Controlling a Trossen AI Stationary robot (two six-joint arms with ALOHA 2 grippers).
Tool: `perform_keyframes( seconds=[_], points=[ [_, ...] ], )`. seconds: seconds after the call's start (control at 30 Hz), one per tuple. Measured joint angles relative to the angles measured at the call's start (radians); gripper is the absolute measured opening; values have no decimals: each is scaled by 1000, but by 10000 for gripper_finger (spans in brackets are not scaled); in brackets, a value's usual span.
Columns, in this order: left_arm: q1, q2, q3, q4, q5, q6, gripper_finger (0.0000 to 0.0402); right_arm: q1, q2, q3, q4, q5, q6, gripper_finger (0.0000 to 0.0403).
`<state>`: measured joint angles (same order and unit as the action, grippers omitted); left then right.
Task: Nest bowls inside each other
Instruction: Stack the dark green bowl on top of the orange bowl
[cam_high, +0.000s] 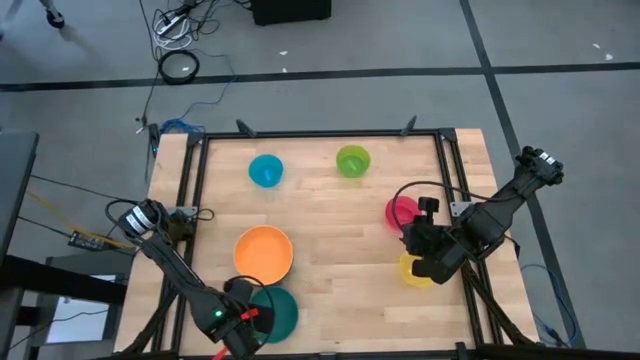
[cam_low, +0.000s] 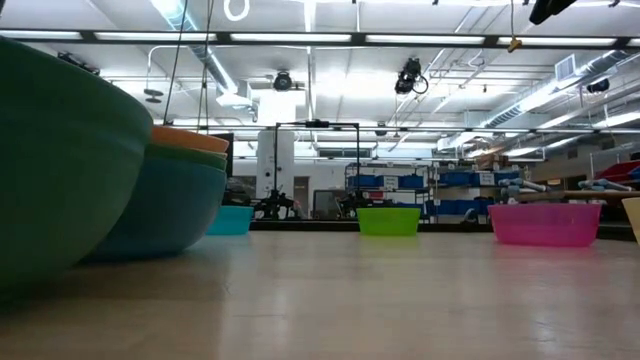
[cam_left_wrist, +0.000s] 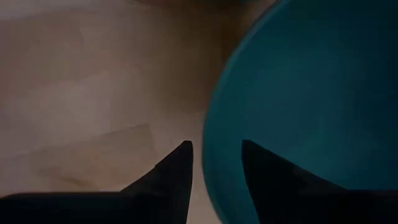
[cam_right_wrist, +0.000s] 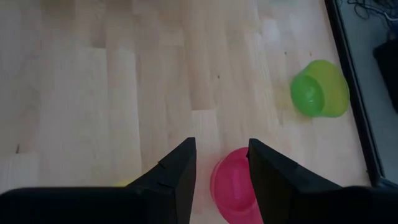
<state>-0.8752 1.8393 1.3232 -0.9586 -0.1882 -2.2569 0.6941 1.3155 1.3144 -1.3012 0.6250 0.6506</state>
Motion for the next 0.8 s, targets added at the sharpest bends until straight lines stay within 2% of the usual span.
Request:
perform_keyframes(
  seconds=[0.1, 0.3, 0.47, 0.6, 0.7, 0.8],
  points=[
    [0, 0, -14, 45, -3, 7, 121, 0, 0, 0, 0, 0, 1, 133],
    [0, 0, -15, 94, -29, 70, 16, 0, 0, 0, 0, 0, 1, 133],
    [0, 0, -12, 138, -93, 102, 10, 0, 0, 0, 0, 1, 1, 133],
    [-2, 0, 90, 158, -172, 136, 7, 0, 0, 0, -1, 1, 1, 133],
    [-2, 0, 212, 25, -251, 186, 6, 0, 0, 0, -1, 2, 1, 132],
    [11, 0, 336, -334, -286, 178, 6, 0, 0, 0, -1, 25, 1, 132]
  ],
)
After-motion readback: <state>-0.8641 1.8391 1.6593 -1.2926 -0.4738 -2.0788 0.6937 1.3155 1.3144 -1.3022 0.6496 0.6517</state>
